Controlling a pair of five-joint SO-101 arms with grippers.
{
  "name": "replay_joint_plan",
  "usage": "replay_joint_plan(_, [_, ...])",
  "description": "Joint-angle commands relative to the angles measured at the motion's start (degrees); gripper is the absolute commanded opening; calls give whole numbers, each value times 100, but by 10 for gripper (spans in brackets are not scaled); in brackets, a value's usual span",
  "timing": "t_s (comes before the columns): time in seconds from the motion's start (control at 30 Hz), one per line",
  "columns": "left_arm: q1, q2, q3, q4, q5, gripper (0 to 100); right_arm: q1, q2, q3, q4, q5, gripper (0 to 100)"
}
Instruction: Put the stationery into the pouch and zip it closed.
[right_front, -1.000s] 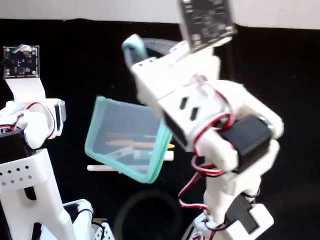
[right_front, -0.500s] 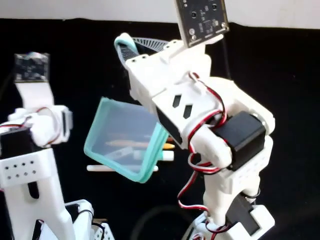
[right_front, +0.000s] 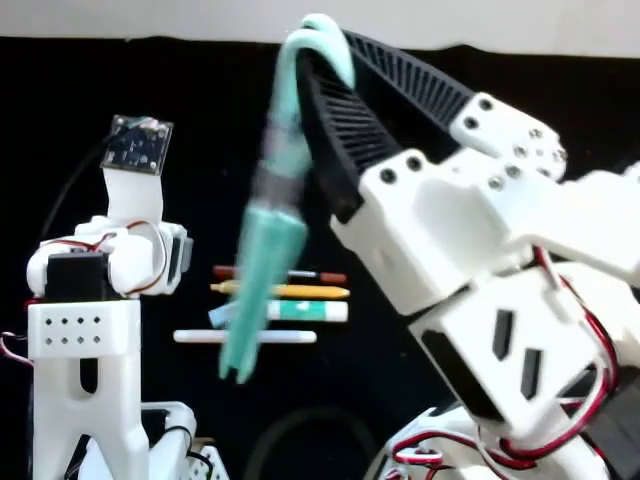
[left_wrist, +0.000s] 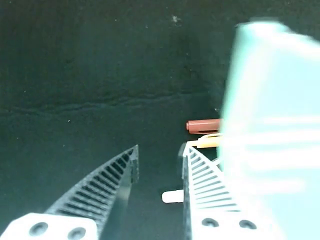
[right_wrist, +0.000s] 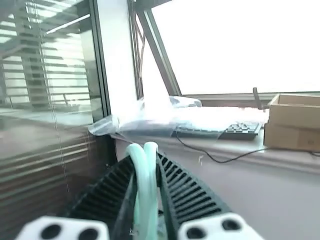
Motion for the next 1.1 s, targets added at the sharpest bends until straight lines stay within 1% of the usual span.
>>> replay_joint_plan(0.0, [75, -40, -66, -176, 26, 160, -57, -92, -110, -154, -18, 6])
replay_joint_plan(0.3, [75, -48, -699, -114, 26, 161, -57, -92, -101, -119, -18, 6])
replay_joint_plan(0.5, [75, -48, -1771, 448, 18, 162, -48, -84, -92, -110, -18, 6])
replay_joint_plan(0.67, [75, -48, -2668, 659, 0, 162, -31, -75, -92, -110, -18, 6])
replay_joint_plan(0.83, [75, -40, -3635, 1187, -62, 162, -31, -75, -92, -110, -18, 6])
replay_joint_plan(0.93, [110, -40, -3978, 1574, -290, 162, -31, -75, -92, -110, -18, 6])
replay_joint_plan(1.07, [127, -48, -4119, 1829, -299, 162, -31, -75, -92, -101, -18, 6])
